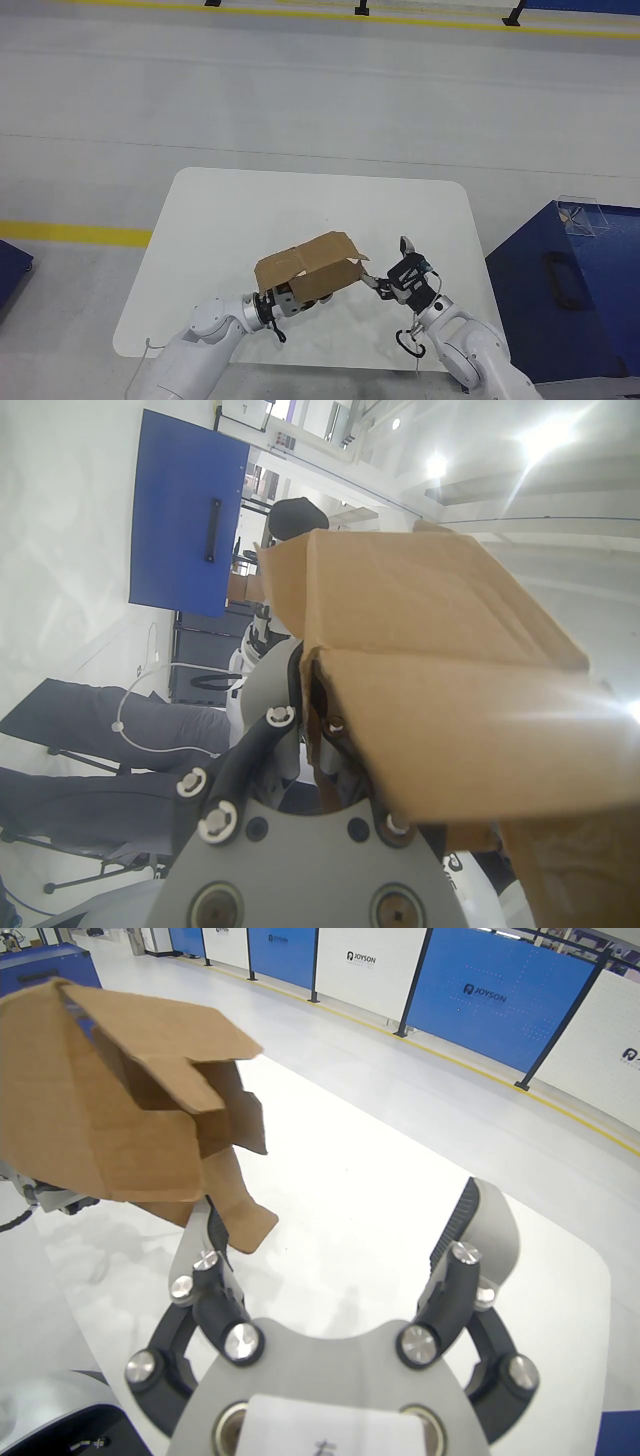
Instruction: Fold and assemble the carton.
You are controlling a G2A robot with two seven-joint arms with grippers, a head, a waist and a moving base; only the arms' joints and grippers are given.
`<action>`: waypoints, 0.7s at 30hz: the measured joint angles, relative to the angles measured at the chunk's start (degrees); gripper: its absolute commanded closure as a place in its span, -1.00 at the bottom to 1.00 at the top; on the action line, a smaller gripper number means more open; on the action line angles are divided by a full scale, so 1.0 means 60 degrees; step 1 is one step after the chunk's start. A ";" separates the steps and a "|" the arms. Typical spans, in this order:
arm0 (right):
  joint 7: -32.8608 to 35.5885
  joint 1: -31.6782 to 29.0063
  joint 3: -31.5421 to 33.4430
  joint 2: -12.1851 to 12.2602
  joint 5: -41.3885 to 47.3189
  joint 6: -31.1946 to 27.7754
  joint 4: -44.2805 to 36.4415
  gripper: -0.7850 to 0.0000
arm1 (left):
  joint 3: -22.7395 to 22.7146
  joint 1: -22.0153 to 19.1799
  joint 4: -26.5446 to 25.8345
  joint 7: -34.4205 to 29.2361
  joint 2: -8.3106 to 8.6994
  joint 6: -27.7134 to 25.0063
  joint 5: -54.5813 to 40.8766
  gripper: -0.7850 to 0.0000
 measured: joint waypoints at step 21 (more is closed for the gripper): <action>-0.0751 -0.0554 0.0766 -0.0028 0.1449 -0.0534 -0.0881 -1.00 | -0.0058 -0.0138 0.0222 0.0111 -0.0057 0.0045 0.0195 1.00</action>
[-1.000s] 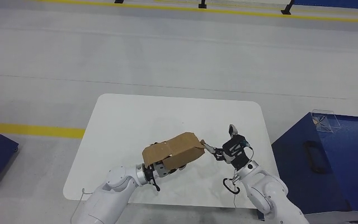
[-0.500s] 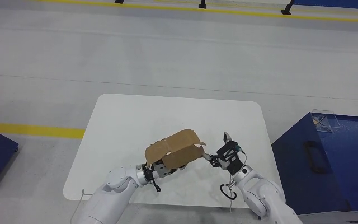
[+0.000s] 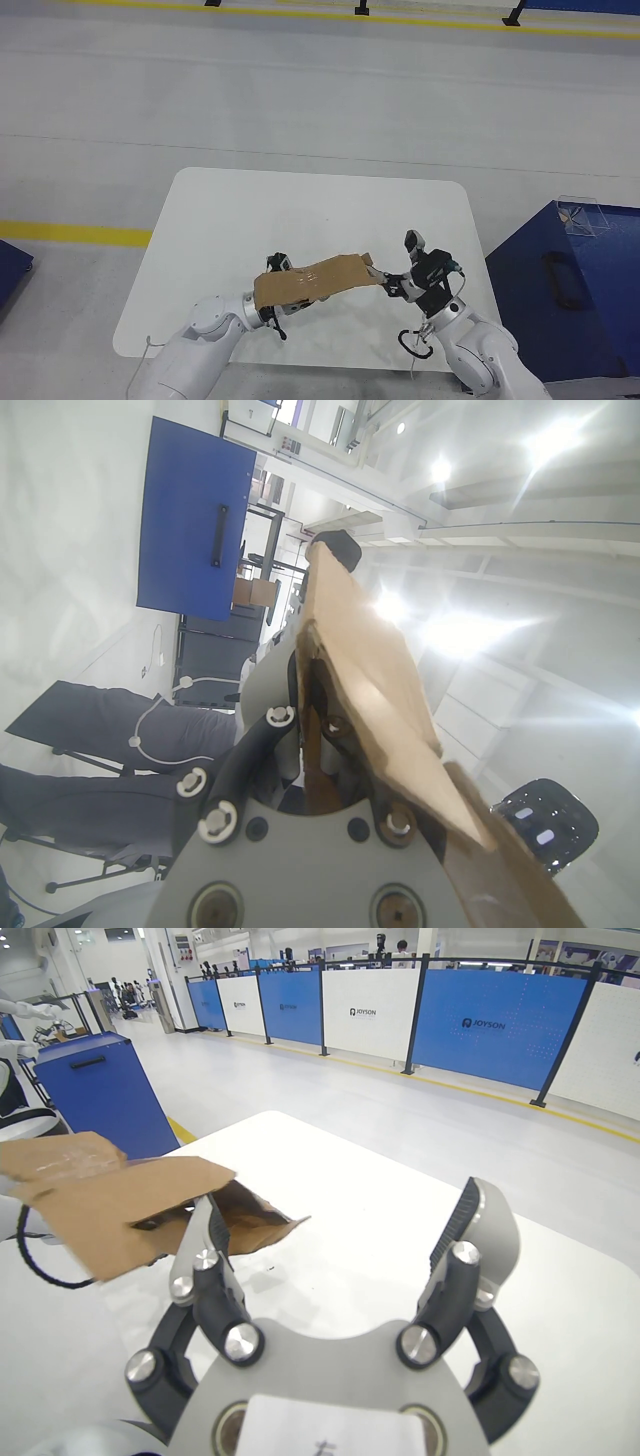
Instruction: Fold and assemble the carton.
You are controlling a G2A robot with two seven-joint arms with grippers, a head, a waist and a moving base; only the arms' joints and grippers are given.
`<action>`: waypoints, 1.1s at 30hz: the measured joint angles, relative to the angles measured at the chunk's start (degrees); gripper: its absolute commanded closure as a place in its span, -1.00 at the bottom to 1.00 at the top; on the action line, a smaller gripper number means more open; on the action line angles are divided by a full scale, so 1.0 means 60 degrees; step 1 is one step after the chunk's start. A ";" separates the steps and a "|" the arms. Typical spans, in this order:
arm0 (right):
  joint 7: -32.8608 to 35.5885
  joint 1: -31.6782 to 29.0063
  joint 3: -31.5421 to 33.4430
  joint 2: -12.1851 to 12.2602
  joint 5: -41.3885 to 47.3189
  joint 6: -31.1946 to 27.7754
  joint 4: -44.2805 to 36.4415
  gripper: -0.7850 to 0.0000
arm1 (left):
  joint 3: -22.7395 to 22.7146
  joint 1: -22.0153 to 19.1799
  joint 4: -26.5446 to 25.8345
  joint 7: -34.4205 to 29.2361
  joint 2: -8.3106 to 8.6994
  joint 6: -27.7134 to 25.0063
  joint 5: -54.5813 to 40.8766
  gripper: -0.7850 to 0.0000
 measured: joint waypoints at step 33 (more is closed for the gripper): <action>0.0582 0.0520 0.0491 -0.0123 0.0826 0.0633 0.0561 -1.00 | 0.0036 -0.0169 -0.0072 0.0918 -0.0153 0.3706 -0.1986 1.00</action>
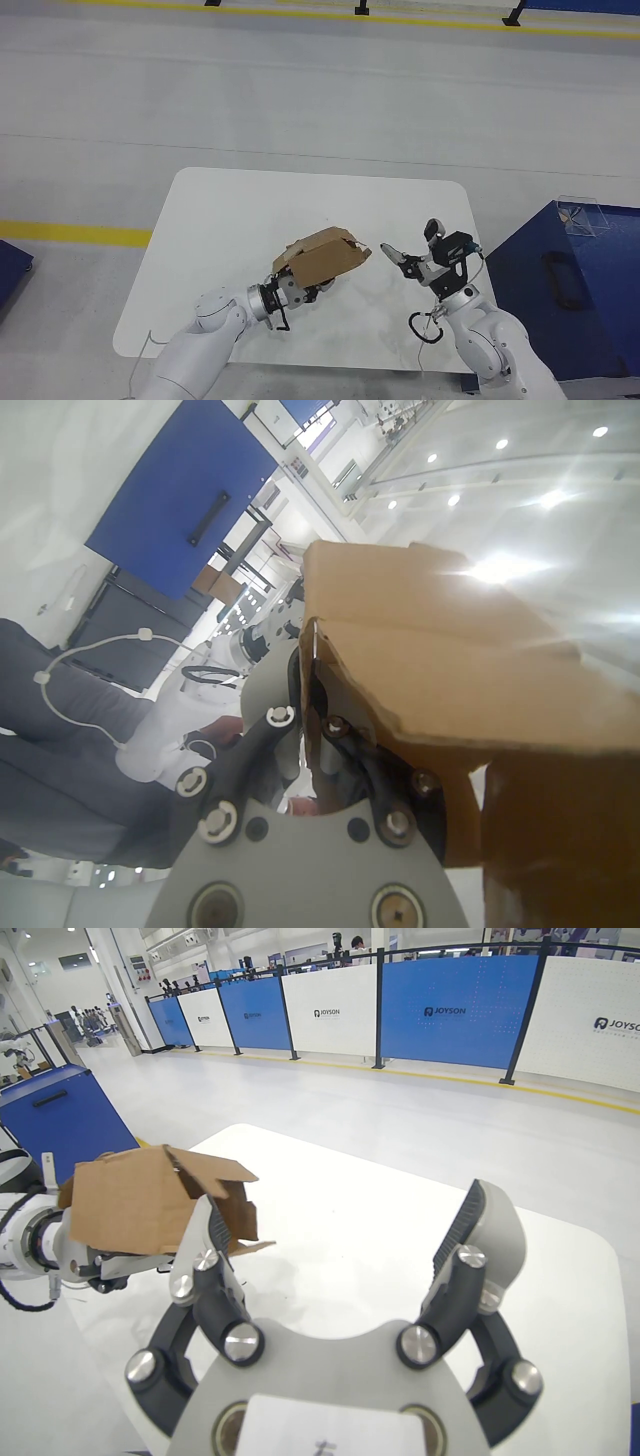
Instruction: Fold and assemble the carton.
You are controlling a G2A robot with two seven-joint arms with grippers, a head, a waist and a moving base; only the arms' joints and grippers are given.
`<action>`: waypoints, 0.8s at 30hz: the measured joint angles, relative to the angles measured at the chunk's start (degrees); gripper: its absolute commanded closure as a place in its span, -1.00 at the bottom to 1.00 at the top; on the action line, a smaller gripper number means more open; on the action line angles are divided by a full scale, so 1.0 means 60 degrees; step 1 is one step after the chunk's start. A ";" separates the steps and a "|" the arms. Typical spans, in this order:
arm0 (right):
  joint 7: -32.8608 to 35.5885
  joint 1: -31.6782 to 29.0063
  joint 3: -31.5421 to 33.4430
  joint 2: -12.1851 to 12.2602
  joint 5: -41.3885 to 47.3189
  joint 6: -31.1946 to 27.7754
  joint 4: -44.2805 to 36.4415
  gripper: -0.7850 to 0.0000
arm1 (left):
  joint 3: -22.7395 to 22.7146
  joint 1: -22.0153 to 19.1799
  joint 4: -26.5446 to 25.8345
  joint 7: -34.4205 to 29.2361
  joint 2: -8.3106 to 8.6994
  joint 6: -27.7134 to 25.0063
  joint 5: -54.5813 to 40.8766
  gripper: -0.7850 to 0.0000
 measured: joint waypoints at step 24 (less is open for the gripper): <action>0.0273 0.0077 -0.0804 -0.0060 -0.0835 -0.0735 0.0543 -1.00 | 0.0065 0.0169 -0.0039 -0.0424 -0.0063 -0.1414 0.0528 1.00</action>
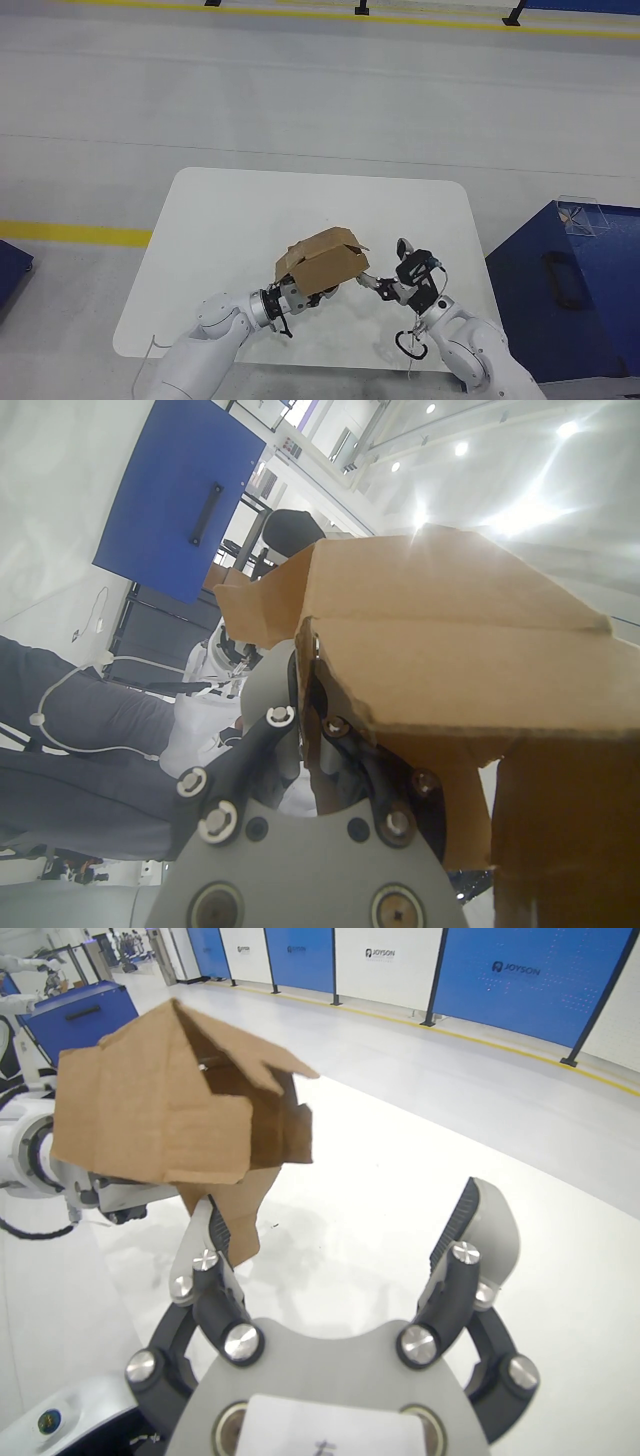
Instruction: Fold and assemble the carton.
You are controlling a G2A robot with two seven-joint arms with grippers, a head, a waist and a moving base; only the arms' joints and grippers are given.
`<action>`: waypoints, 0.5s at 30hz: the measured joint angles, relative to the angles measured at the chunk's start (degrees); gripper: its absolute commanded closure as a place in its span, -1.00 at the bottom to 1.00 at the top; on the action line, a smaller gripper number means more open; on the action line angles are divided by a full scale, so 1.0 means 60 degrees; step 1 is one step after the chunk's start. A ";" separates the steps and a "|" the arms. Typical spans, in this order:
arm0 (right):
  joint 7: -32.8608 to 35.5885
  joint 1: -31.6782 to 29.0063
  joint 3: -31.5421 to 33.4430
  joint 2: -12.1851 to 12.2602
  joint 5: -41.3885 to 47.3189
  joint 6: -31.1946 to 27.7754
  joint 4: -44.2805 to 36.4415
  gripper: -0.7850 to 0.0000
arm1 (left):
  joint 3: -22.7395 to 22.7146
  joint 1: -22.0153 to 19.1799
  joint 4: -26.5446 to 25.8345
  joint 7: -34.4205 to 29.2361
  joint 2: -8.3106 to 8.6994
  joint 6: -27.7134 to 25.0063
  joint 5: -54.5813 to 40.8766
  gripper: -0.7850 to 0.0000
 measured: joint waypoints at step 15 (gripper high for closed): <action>-0.0488 -0.0639 0.0360 0.0003 0.0230 0.0018 -0.1167 -1.00 | 0.0009 -0.0042 0.0191 0.0104 -0.0055 0.0098 -0.0012 1.00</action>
